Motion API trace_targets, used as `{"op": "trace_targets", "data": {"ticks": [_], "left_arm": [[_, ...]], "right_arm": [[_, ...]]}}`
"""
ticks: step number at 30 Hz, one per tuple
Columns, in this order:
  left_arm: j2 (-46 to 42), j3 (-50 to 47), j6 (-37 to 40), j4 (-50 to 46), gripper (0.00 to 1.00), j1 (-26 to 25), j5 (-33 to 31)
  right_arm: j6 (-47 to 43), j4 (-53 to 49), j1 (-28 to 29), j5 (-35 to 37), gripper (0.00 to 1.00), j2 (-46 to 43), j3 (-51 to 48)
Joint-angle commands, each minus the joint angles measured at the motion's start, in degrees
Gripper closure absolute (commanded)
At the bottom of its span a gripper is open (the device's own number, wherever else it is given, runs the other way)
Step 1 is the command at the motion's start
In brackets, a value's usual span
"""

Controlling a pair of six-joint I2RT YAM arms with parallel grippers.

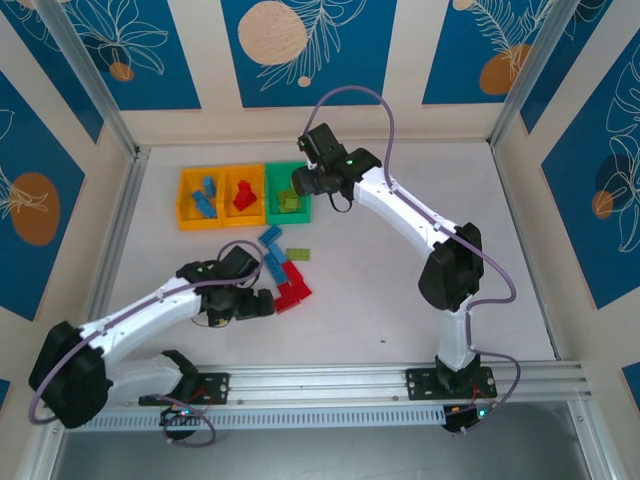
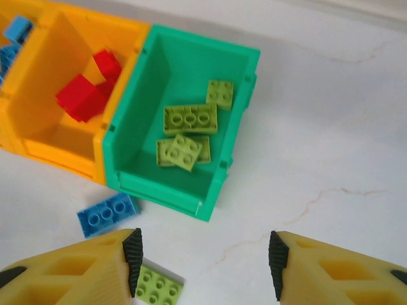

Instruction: Sort the legos into containers by color

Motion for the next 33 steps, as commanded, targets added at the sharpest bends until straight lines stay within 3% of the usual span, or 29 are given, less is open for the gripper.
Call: {"op": "trace_targets", "data": {"ticks": [1,10,22,27,31,33], "left_arm": [[4.23,2.0,2.93,3.14,0.0,-0.48,-2.29],[11.71,1.74,5.85,7.98,0.03,-0.25,-6.19],[16.41,0.93,10.33,13.04,0.31,0.29,-10.87],[11.53,2.16,10.11,9.35,0.46,0.67,-11.46],[3.41,8.41,12.03,5.74,0.48,3.82,-13.14],[3.32,12.85,13.11,6.31,0.49,6.97,-11.98]], "right_arm": [[1.56,-0.24,-0.07,-0.87,0.42,-1.87,-2.17],[2.0,-1.24,-0.03,-0.75,0.42,-2.95,-2.41],[2.73,-2.98,0.28,-1.32,0.42,-4.58,-2.46],[4.51,-5.81,0.27,-8.9,0.42,-7.61,-3.29],[7.57,-5.66,0.28,-15.67,0.42,-13.94,-9.78],[9.57,-4.93,0.28,-17.17,0.42,-17.41,-13.6]]}}
